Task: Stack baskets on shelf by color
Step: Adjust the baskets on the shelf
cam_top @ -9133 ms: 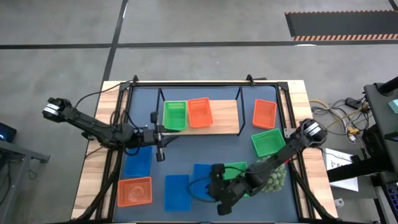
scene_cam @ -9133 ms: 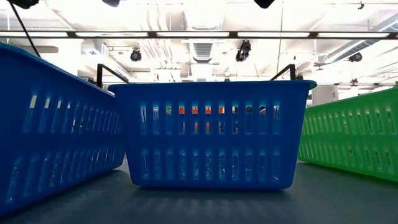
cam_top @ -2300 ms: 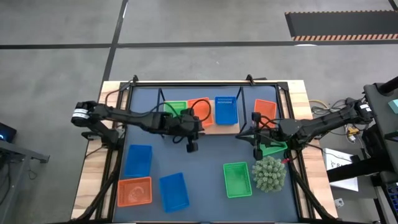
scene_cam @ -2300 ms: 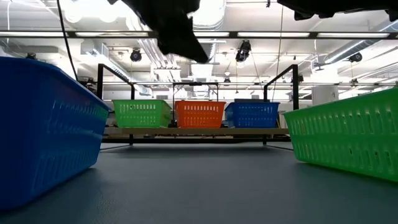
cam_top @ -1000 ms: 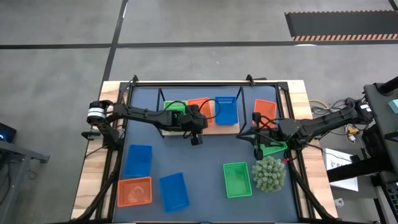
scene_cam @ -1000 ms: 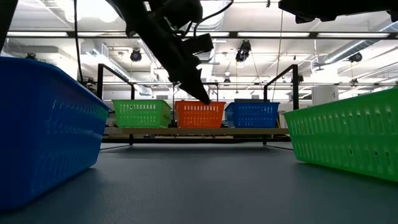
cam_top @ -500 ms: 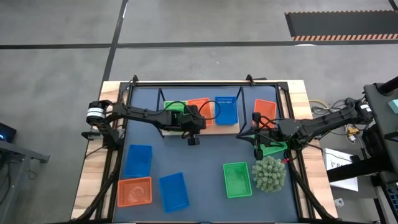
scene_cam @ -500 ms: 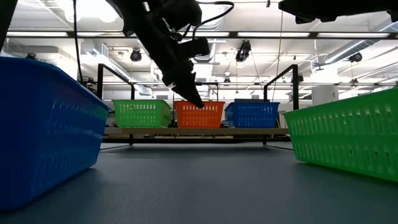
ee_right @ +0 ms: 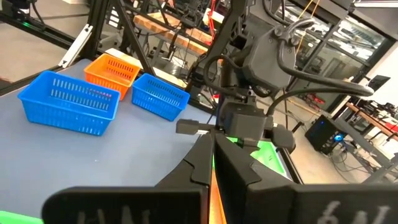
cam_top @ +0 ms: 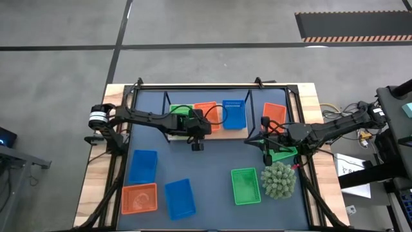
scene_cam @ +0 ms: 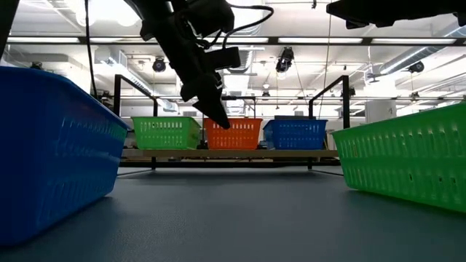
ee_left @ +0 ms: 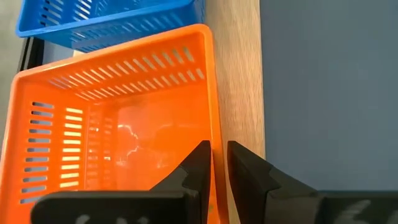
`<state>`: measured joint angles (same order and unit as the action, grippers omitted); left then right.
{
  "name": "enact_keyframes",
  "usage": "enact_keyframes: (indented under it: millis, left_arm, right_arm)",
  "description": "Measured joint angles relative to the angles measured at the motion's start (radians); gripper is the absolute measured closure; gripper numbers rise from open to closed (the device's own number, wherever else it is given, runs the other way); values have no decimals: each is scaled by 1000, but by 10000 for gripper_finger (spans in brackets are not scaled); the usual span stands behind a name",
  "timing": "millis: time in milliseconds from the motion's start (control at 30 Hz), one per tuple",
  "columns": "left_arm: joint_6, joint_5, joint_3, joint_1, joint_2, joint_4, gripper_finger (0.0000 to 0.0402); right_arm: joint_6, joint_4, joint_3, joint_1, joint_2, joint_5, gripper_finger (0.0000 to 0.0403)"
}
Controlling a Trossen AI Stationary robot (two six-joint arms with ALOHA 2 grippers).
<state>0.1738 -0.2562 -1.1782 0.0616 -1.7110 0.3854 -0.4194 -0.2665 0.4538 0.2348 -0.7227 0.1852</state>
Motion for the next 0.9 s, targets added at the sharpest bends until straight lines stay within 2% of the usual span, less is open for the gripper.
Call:
enact_keyframes:
  millis: [900]
  left_arm:
    - [-12, -13, 3, 0, 10, 28, 364]
  right_arm:
    - [0, 1, 0, 0, 0, 0, 394]
